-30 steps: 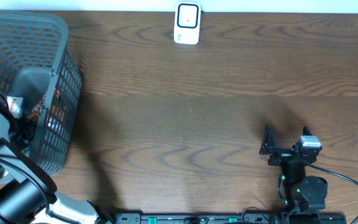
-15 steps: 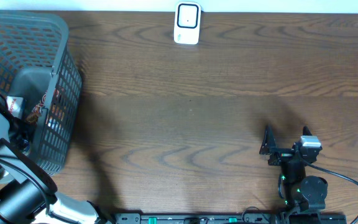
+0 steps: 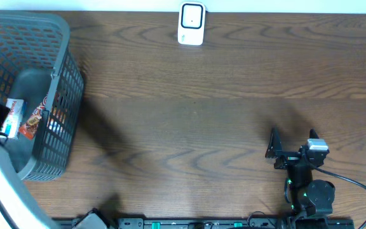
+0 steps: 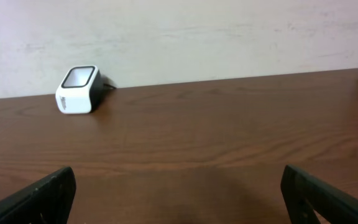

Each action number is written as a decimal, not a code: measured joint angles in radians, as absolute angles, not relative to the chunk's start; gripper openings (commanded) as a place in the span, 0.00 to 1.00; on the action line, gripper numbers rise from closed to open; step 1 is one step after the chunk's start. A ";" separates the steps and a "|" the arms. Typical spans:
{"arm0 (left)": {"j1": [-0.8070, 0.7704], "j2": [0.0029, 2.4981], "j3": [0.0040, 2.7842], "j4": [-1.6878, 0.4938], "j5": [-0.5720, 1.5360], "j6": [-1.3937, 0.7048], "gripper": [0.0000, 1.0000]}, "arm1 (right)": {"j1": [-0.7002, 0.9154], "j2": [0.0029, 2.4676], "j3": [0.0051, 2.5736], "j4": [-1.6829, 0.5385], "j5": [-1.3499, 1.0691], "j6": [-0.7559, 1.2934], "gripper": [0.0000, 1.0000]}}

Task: Scan the item barcode
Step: 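Lift the bottle out and set it upright on the table centre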

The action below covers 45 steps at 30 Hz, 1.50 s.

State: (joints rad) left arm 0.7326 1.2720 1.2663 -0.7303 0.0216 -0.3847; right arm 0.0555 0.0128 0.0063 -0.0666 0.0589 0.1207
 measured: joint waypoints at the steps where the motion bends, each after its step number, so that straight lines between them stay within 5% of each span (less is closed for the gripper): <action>1: 0.732 1.180 1.274 -0.709 0.087 -0.418 0.62 | 0.056 0.013 0.006 -0.067 0.059 0.121 0.99; 6: 0.678 0.940 1.290 -0.601 0.309 -0.551 0.64 | 0.056 0.013 0.006 -0.067 0.060 0.121 0.99; 13: 0.316 0.860 1.299 -0.560 0.428 -0.717 0.65 | 0.056 0.013 0.006 -0.067 0.059 0.121 0.99; 27: -0.446 1.478 1.250 -0.567 -0.023 -1.012 0.64 | 0.056 0.013 0.006 -0.066 0.059 0.121 0.99; 40: -0.597 1.927 1.248 -0.586 -0.130 -1.578 0.61 | 0.056 0.013 0.006 -0.067 0.060 0.121 0.99; 45: -0.606 1.933 1.248 -0.583 -0.119 -1.718 0.78 | 0.056 0.013 0.006 -0.067 0.059 0.121 0.99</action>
